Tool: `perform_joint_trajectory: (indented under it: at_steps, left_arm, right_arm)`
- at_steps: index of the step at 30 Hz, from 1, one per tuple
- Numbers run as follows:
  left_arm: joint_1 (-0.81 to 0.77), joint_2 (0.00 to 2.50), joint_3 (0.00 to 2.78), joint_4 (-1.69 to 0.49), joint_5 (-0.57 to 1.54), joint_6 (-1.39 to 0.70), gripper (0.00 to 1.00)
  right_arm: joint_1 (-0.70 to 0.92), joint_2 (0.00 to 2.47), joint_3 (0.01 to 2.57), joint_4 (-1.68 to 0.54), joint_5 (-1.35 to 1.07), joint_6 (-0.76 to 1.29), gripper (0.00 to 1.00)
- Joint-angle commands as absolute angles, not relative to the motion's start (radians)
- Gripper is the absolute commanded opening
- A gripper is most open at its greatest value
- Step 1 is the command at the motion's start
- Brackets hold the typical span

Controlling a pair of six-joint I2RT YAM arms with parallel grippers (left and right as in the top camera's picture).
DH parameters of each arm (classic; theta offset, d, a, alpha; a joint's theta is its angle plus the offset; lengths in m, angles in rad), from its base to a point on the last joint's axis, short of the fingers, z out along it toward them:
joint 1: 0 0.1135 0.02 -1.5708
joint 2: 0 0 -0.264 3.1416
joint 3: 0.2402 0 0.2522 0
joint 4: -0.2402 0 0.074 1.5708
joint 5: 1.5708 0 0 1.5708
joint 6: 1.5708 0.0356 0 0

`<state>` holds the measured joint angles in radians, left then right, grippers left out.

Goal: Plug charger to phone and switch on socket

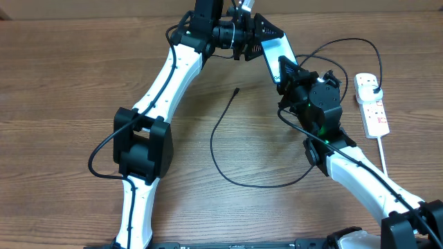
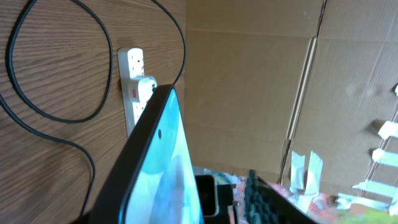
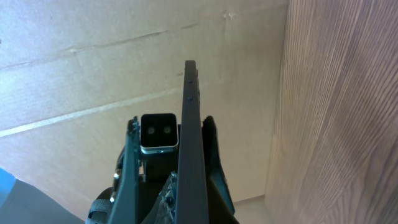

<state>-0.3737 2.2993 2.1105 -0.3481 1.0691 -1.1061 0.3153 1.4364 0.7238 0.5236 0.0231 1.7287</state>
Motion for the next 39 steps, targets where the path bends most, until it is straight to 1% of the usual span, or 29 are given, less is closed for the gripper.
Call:
perform_joint_trajectory:
  at_steps: [1, 7, 10, 12, 18, 21, 27, 33, 36, 37, 39]
  left_arm:
    - [-0.386, 2.25, 2.13, -0.342, 1.058, -1.127, 0.48]
    - [-0.387, 2.25, 2.13, -0.342, 1.05, -1.142, 0.44]
    - [-0.387, 2.25, 2.13, -0.342, 1.051, -1.142, 0.35]
    - [-0.387, 2.25, 2.13, -0.343, 1.051, -1.142, 0.32]
    - [-0.387, 2.25, 2.13, -0.343, 1.051, -1.15, 0.27]
    - [-0.387, 2.25, 2.13, -0.343, 1.051, -1.15, 0.23]
    - [-0.387, 2.25, 2.13, -0.343, 1.051, -1.149, 0.1]
    - [-0.387, 2.25, 2.13, -0.343, 1.051, -1.148, 0.05]
    - [-0.387, 2.25, 2.13, -0.344, 1.056, -1.145, 0.04]
    - [-0.387, 2.25, 2.13, -0.343, 1.056, -1.144, 0.04]
    - [-0.387, 2.25, 2.13, -0.344, 1.056, -1.144, 0.04]
  right_arm:
    - [0.322, 1.434, 0.768, 0.546, -0.002, 1.794, 0.04]
    - [0.337, 1.435, 0.768, 0.544, -0.001, 1.822, 0.04]
    - [0.34, 1.438, 0.768, 0.537, -0.001, 1.822, 0.04]
    - [0.34, 1.439, 0.768, 0.537, -0.001, 1.821, 0.04]
    - [0.34, 1.445, 0.768, 0.522, -0.001, 1.821, 0.04]
    - [0.34, 1.452, 0.768, 0.522, -0.001, 1.821, 0.04]
    - [0.34, 1.454, 0.768, 0.523, -0.001, 1.822, 0.04]
    - [0.34, 1.454, 0.768, 0.523, -0.001, 1.822, 0.04]
    - [0.34, 1.454, 0.768, 0.523, -0.001, 1.822, 0.04]
    - [0.34, 1.454, 0.768, 0.523, -0.001, 1.822, 0.05]
    - [0.34, 1.454, 0.768, 0.523, -0.001, 1.822, 0.12]
